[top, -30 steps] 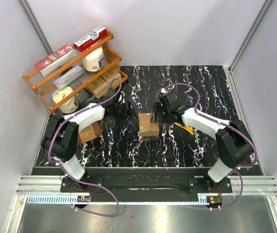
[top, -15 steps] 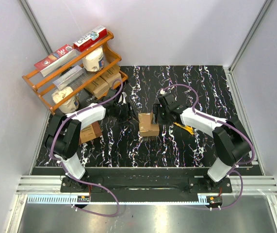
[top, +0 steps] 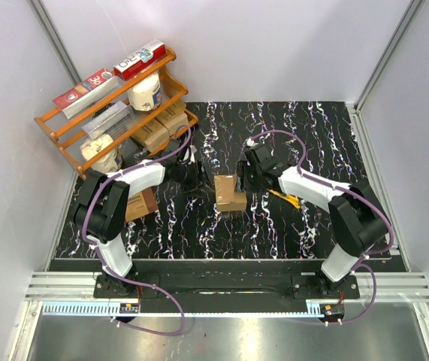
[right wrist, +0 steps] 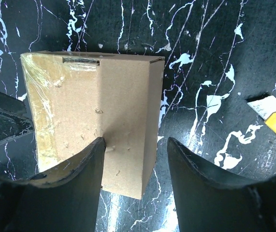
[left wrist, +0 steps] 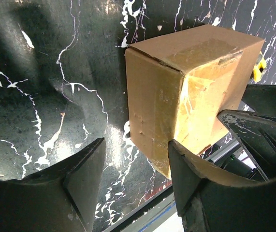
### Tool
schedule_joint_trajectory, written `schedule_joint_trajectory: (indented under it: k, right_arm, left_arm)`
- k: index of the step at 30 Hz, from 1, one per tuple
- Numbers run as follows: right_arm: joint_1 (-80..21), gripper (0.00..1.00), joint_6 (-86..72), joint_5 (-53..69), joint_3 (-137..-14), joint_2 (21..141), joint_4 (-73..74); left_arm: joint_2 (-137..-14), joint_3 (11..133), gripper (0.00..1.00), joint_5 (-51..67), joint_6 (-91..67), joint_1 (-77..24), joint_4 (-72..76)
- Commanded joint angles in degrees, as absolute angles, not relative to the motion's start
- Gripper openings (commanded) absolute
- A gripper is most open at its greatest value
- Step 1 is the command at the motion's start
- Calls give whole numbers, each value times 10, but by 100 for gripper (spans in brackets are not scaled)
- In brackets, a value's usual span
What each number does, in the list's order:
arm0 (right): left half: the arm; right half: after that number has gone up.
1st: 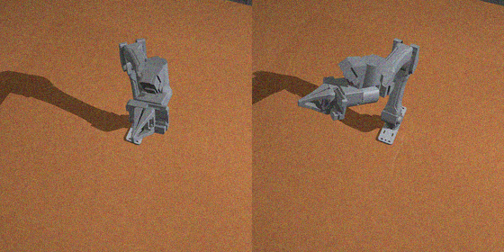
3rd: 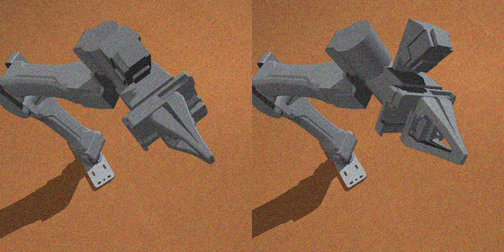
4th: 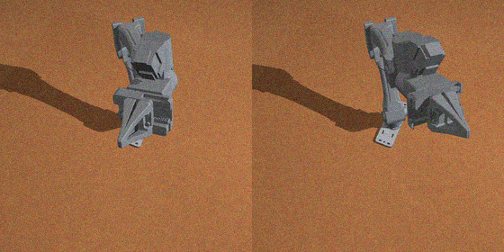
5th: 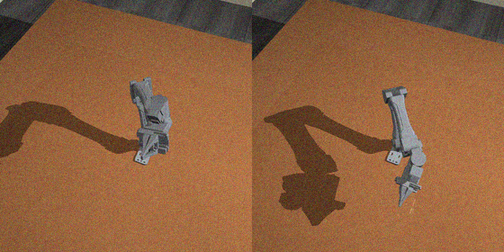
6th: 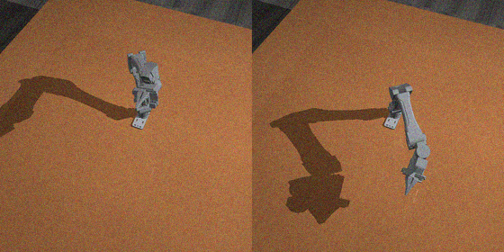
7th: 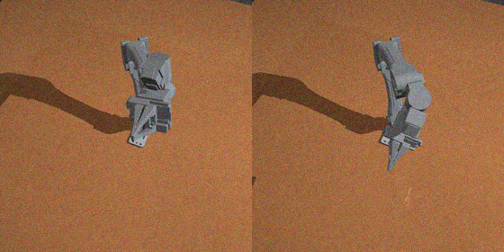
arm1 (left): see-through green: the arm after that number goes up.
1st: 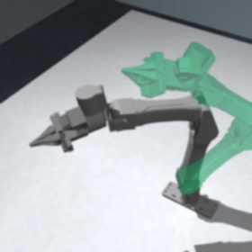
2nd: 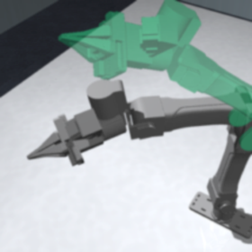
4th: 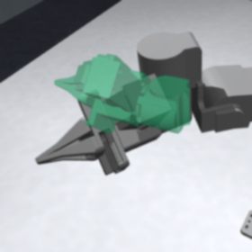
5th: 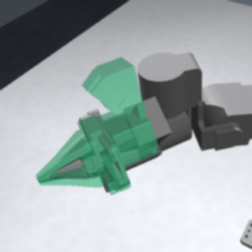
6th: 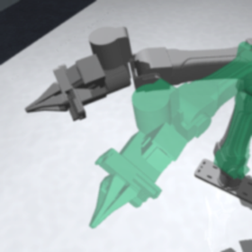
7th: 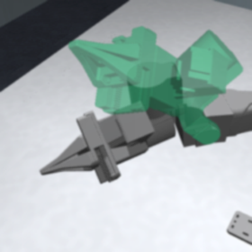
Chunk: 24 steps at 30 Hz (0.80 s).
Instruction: Unpack the express box
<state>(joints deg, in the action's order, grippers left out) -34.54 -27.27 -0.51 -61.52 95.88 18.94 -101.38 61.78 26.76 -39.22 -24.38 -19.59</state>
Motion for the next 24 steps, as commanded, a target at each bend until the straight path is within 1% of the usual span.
schedule_joint_trajectory:
  k: [1,4,9,15,18,21,24]
  right_arm:
    - [-348,58,-258,-32,-628,980,206]
    - [-348,57,-258,-31,-628,982,207]
    - [-348,48,-259,-31,-628,983,208]
    - [-348,45,-263,-28,-630,987,208]
    - [-349,44,-261,-27,-631,987,208]
    - [-349,43,-262,-29,-632,987,210]
    - [-349,41,-264,-30,-634,989,211]
  left_arm:
    - [-1021,630,58,276,-382,-243,-178]
    - [-1020,628,59,281,-381,-242,-175]
    - [-1004,618,61,303,-389,-242,-142]
    - [-997,620,63,301,-390,-242,-136]
    - [-1012,621,61,297,-391,-242,-143]
    - [-1023,618,55,289,-393,-242,-148]
    - [-1028,614,51,287,-388,-242,-149]
